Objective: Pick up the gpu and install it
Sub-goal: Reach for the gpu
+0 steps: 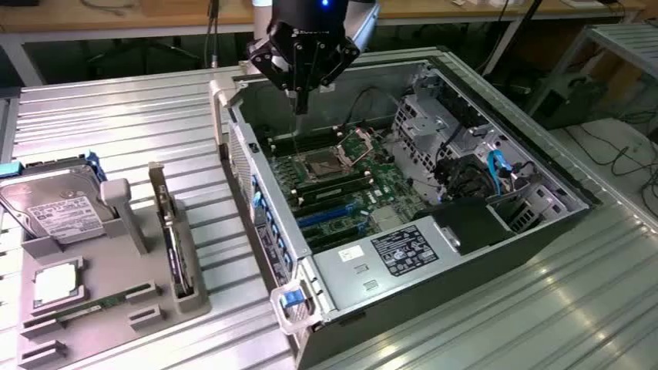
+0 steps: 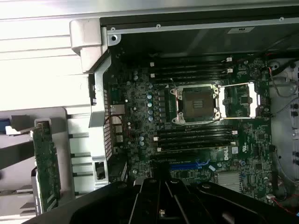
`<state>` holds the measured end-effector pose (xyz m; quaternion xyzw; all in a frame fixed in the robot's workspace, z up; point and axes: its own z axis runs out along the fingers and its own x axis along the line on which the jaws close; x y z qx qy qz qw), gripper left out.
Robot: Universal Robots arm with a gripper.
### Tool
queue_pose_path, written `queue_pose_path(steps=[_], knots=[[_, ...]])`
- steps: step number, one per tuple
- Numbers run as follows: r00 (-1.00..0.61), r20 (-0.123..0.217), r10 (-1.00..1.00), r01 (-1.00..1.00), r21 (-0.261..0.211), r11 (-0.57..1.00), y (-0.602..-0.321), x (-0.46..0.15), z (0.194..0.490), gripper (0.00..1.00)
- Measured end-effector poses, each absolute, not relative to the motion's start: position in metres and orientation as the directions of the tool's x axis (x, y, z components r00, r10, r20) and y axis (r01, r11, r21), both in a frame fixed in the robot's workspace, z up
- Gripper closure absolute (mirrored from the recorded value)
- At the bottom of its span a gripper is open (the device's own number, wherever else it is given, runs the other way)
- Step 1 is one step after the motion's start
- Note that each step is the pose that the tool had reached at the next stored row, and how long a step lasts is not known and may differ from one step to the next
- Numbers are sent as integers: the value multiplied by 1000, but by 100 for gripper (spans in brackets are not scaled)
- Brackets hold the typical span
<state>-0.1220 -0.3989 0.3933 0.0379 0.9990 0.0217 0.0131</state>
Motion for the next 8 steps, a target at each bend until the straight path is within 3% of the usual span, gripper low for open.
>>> queue_pose_path(steps=[8], knots=[[-997,-24,76,75,44,996,-399,-126,393,89]])
